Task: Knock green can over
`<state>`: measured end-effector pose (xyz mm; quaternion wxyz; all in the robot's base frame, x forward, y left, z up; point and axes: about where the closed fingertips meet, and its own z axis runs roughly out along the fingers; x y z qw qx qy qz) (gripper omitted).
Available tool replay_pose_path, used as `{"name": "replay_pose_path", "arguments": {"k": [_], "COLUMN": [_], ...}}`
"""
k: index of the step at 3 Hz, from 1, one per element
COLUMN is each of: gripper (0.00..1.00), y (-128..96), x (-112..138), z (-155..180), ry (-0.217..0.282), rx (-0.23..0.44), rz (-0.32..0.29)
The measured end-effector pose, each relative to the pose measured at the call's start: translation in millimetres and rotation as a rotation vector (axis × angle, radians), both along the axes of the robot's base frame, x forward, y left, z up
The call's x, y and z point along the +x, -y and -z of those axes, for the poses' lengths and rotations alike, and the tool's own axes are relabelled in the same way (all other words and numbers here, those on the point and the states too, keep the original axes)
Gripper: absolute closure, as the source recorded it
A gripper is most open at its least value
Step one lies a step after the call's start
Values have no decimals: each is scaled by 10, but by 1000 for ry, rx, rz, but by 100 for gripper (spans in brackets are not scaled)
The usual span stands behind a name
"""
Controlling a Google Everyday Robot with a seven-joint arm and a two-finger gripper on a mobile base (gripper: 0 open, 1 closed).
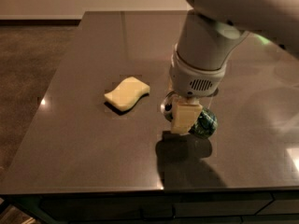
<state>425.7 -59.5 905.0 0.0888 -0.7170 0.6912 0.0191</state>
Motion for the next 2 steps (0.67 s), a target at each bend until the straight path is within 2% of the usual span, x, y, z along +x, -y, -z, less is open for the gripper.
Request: {"name": "replay_pose_path", "arguments": {"k": [1,2], "gripper": [58,35], "y": [-20,-34], "x": [15,21], "z": [110,205], "ry": [-23,-45], "rx": [-58,-89], "rz": [-25,-40]}}
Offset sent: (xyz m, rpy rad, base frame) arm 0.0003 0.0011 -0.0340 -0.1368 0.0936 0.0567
